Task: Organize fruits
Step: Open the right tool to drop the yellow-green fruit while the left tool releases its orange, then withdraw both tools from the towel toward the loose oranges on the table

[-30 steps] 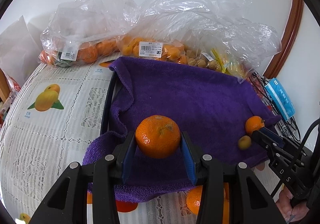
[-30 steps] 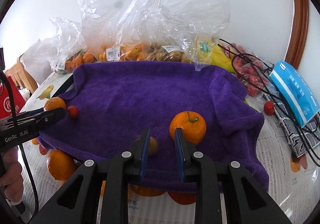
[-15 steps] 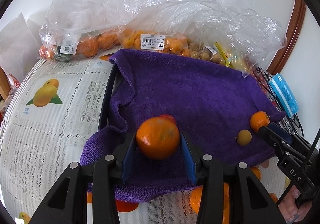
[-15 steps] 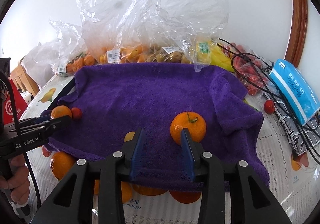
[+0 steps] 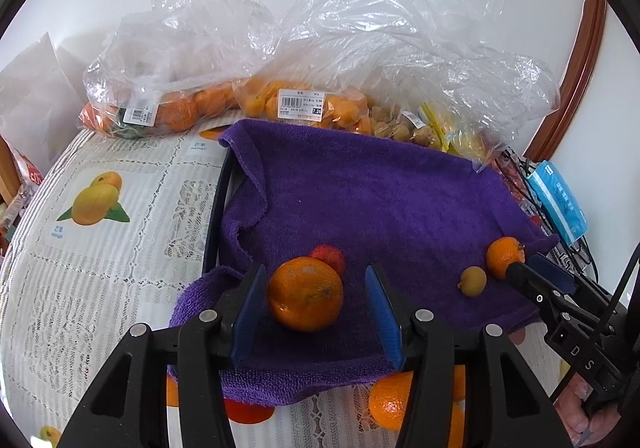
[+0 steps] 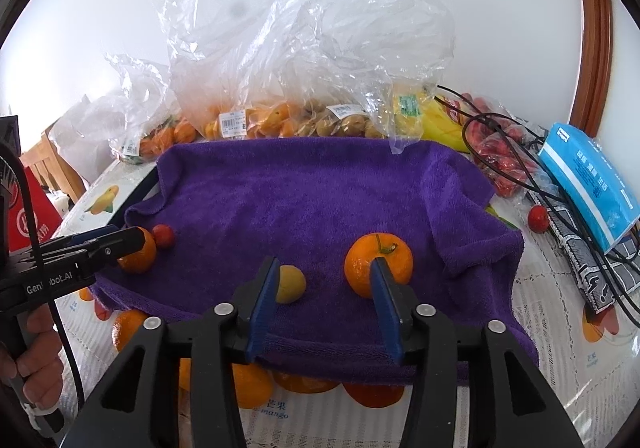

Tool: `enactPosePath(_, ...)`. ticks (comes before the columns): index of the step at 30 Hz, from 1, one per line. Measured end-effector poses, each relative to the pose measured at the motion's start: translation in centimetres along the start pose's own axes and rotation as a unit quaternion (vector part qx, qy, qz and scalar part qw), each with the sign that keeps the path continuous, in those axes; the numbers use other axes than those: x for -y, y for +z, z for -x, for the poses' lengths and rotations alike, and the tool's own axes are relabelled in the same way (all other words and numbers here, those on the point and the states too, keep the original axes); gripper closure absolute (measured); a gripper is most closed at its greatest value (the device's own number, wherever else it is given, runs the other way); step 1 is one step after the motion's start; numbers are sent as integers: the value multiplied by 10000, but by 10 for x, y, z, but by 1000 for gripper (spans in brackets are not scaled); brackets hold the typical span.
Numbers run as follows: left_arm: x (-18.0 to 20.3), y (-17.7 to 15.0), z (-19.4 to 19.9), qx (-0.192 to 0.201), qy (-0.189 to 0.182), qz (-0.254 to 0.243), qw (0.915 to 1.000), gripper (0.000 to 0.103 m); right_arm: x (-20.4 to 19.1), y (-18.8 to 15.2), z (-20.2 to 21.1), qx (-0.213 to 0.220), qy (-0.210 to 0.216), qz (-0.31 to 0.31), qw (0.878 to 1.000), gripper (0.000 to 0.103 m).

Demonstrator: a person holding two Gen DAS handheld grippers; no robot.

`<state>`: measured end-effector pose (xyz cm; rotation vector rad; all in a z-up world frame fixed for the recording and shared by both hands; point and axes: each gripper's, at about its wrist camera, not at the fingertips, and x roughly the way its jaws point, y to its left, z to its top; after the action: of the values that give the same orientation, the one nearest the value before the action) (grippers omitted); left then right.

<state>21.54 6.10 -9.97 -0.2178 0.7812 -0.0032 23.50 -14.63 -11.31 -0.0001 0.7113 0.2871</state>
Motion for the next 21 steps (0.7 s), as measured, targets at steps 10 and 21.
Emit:
enactPosePath(10, 2, 1, 13, 206, 53, 12, 9998, 49, 0, 4, 15, 292, 100, -173, 9994, 47)
enactPosePath(21, 13, -5, 30, 530, 238, -253, 9980, 49, -10, 1, 46, 563, -244, -92, 9981, 47)
